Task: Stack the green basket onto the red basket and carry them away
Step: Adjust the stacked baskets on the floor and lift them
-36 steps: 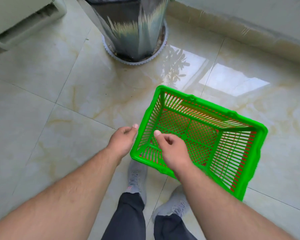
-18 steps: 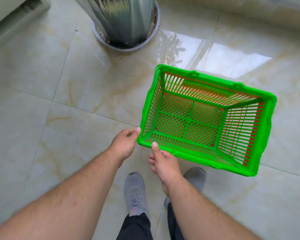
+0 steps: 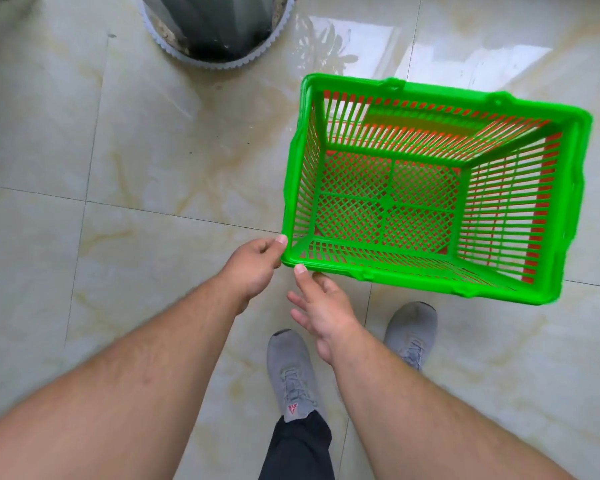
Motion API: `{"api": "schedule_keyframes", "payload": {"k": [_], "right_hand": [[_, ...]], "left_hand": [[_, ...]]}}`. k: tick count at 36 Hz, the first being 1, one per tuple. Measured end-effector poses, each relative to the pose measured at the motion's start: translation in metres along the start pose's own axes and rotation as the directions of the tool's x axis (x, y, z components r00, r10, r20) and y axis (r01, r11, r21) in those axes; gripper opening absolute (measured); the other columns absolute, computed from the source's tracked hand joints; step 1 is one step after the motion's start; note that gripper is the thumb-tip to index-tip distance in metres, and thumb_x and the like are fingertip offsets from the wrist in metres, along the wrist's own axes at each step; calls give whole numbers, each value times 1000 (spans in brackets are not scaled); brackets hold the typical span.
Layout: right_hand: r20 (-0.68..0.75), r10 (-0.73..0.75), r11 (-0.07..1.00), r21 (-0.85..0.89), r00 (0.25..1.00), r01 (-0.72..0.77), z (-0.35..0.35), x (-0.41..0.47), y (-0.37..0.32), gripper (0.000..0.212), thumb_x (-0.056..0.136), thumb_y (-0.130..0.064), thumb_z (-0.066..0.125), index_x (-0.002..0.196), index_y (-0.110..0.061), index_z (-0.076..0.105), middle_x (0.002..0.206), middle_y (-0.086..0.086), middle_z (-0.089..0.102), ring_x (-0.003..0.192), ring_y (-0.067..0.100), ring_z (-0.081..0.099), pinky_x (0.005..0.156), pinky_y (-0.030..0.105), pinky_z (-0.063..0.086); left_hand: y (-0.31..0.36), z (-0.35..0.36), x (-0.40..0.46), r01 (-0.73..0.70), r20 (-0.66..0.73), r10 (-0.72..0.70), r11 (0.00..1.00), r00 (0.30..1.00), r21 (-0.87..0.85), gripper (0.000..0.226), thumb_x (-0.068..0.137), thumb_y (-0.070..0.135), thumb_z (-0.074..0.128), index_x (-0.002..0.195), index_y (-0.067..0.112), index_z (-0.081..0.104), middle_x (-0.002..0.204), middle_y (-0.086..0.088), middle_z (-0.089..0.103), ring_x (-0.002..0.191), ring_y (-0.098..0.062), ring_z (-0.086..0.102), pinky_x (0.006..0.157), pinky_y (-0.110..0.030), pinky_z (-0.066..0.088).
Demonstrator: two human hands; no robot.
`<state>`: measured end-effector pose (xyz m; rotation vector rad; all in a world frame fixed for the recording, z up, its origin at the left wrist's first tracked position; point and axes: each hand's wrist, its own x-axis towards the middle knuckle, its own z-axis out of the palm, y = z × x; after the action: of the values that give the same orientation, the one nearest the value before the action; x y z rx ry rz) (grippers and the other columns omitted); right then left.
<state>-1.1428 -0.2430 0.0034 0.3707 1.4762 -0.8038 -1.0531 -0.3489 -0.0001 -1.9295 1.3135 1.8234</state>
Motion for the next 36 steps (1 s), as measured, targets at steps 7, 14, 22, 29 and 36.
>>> {"api": "schedule_keyframes", "payload": {"k": [7, 14, 22, 29, 36], "right_hand": [[-13, -46, 994, 99, 999, 48, 1, 12, 6, 43, 95, -40, 66, 131, -20, 57, 106, -22, 64, 105, 11, 68, 94, 34, 52], [-60, -65, 981, 178, 996, 74, 7, 20, 7, 15, 96, -32, 66, 106, -23, 61, 105, -18, 68, 102, 10, 70, 95, 34, 53], [-65, -85, 961, 257, 994, 99, 13, 27, 11, 15, 99, -25, 62, 112, -19, 61, 114, -6, 70, 110, 12, 67, 94, 33, 50], [-92, -132, 949, 276, 987, 153, 17, 35, 20, 25, 100, -25, 61, 121, -13, 59, 107, -9, 70, 107, 9, 66, 99, 35, 50], [-101, -106, 967, 223, 989, 126, 14, 29, 18, 23, 97, -33, 65, 114, -18, 65, 108, -8, 72, 106, 13, 67, 93, 36, 53]], "left_hand": [[-7, 1, 8, -3, 52, 4, 1000, 999, -15, 40, 107, 43, 50, 129, 15, 69, 126, -8, 73, 121, -18, 66, 106, -44, 53], [-14, 0, 13, -26, 86, 30, 999, 996, -46, 38, 108, 40, 50, 130, 15, 69, 125, -4, 74, 122, -15, 65, 95, -34, 54], [-21, 2, 23, -41, 73, 48, 995, 996, -87, 31, 107, 32, 55, 124, 12, 71, 119, -7, 77, 111, -16, 68, 98, -35, 53], [-26, 8, 26, -82, -8, 81, 992, 997, -100, 19, 105, 30, 59, 105, 17, 72, 105, -5, 78, 96, -13, 71, 96, -31, 54], [-23, 8, 17, -59, -10, 59, 996, 998, -61, 26, 104, 39, 57, 114, 21, 74, 114, -4, 78, 114, -16, 70, 107, -40, 53]]}}
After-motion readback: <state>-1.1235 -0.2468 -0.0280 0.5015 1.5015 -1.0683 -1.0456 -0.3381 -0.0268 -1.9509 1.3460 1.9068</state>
